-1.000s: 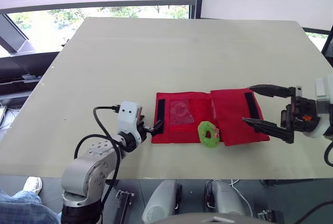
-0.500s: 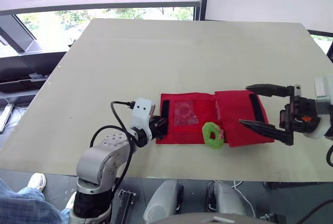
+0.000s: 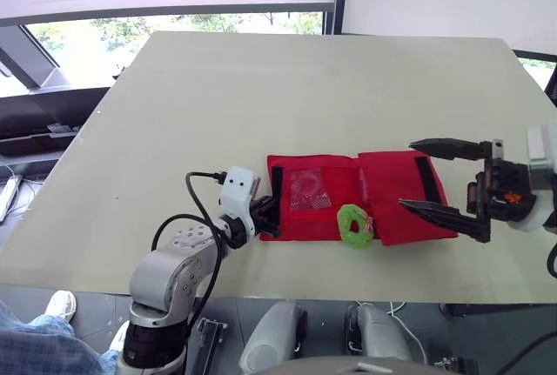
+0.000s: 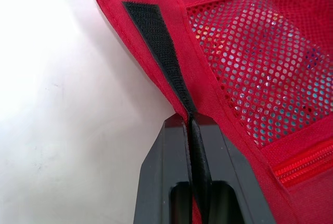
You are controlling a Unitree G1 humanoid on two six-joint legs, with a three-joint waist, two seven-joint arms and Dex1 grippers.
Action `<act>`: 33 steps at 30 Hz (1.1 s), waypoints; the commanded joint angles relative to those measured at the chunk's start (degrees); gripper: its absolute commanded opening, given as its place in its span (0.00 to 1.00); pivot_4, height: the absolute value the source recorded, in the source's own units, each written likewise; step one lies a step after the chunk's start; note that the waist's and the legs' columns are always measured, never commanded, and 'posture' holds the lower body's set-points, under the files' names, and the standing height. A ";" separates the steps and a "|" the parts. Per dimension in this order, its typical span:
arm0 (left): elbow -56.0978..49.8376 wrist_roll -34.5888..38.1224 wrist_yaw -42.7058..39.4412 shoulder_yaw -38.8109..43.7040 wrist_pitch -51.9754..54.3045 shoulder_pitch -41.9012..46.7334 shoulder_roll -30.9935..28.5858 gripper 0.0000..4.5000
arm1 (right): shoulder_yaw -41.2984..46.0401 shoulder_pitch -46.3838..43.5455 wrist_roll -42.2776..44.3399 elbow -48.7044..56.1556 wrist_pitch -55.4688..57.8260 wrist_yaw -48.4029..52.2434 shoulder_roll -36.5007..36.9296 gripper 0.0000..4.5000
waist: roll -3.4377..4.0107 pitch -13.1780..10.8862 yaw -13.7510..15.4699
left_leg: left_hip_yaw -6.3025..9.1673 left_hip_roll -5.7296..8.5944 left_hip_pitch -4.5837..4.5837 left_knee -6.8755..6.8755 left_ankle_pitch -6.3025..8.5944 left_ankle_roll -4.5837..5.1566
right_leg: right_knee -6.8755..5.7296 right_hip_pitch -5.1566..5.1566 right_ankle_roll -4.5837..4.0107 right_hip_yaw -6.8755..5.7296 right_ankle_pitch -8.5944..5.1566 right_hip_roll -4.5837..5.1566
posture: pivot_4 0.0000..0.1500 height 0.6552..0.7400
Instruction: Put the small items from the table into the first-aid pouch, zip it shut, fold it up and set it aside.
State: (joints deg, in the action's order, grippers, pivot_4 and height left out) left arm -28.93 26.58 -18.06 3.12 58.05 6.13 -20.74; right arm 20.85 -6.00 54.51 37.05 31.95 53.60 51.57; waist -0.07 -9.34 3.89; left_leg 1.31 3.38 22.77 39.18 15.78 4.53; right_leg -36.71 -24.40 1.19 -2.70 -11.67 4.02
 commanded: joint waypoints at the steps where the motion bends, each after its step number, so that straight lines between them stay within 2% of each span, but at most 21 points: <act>1: 0.59 3.91 -9.43 4.28 -5.96 0.56 -4.35 0.00 | 1.64 -0.05 0.35 0.67 -0.83 -0.47 -0.15 1.00 | -0.16 -0.10 -0.14 | -0.01 0.00 0.03 0.00 0.00 0.00 | 0.00 -0.03 0.00 0.00 0.00 0.00 | 1.00 0.99; 4: 5.07 8.28 -21.70 8.81 -8.88 2.05 -12.28 0.00 | 1.40 0.28 -0.56 0.06 -1.30 -0.12 -0.26 1.00 | -0.26 -0.16 -0.28 | -0.02 -0.03 0.14 -0.02 0.00 -0.01 | -0.02 -0.17 -0.02 -0.02 0.00 -0.01 | 1.00 0.99; 6: 9.94 10.07 -25.86 10.83 -10.23 4.32 -15.56 0.00 | 1.10 0.31 -1.31 -0.25 -1.63 0.08 -0.23 1.00 | -0.24 -0.20 -0.53 | -0.02 -0.08 0.17 -0.05 -0.01 -0.03 | -0.01 -0.24 -0.03 -0.04 -0.01 -0.06 | 1.00 0.99; 11: 19.55 14.84 -34.19 13.12 -9.13 11.65 -20.11 0.00 | -0.17 0.45 -4.04 -0.79 -2.76 0.04 -0.43 1.00 | -0.32 -0.25 -0.84 | -0.03 -0.05 0.20 -0.04 -0.01 -0.02 | 0.00 -0.22 -0.01 -0.04 0.00 -0.02 | 1.00 0.99; 14: 25.11 16.47 -37.53 11.70 -7.07 17.86 -21.71 0.00 | -0.76 0.72 -5.22 -0.48 -3.09 -0.11 -0.80 1.00 | -0.49 -0.35 -1.07 | 0.00 -0.05 0.22 -0.02 -0.01 -0.03 | 0.02 -0.24 -0.01 -0.09 0.00 -0.03 | 1.00 0.99; 21: 27.94 22.14 -40.62 8.71 3.49 26.09 -22.24 0.00 | -0.73 1.62 -6.32 -0.31 -3.10 -0.96 -1.09 1.00 | -0.52 -0.38 -1.69 | 0.00 -0.04 0.23 -0.02 -0.01 -0.02 | 0.02 -0.24 0.22 -0.07 0.13 -0.03 | 1.00 0.99; 25: 28.45 24.91 -39.84 7.99 7.79 28.77 -20.45 0.00 | -2.51 3.21 -11.00 -0.83 -4.43 -1.68 -1.28 1.00 | -0.52 -0.38 -1.69 | 0.00 -0.05 0.22 -0.02 -0.02 -0.03 | 0.01 -0.24 0.22 -0.07 0.13 -0.03 | 1.00 0.99; 28: 28.81 25.64 -39.01 8.04 9.20 29.69 -19.19 0.00 | -4.18 3.67 -14.56 -2.82 -6.09 -3.89 -3.79 1.00 | -0.53 -0.38 -1.69 | 0.00 -0.05 0.22 -0.01 -0.02 -0.04 | 0.00 -0.24 0.23 -0.07 0.14 -0.03 | 1.00 0.99; 32: 28.89 25.97 -39.12 7.51 10.02 30.06 -18.36 0.00 | -8.33 4.64 -18.90 -8.16 -10.93 -1.37 -7.35 1.00 | -0.53 -0.38 -1.73 | -0.01 -0.04 0.21 -0.01 -0.03 -0.06 | -0.01 -0.24 0.22 -0.07 0.14 -0.04 | 1.00 0.99; 33: 29.10 26.12 -39.28 7.56 10.17 30.26 -18.20 0.00 | -9.55 3.86 -19.93 -10.75 -12.63 -0.68 -8.66 0.88 | -0.52 -0.39 -1.74 | -0.01 -0.04 0.21 0.00 -0.04 -0.06 | -0.01 -0.24 0.22 -0.06 0.14 -0.05 | 1.00 0.99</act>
State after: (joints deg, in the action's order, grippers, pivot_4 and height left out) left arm 0.80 51.26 -56.96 10.55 68.12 34.91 -38.95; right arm 11.95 -1.30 36.14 28.28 22.86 51.72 43.85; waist -0.59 -9.72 2.16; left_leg 1.29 3.34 22.98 39.18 15.74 4.46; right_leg -36.72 -24.64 1.41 -2.75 -11.53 3.97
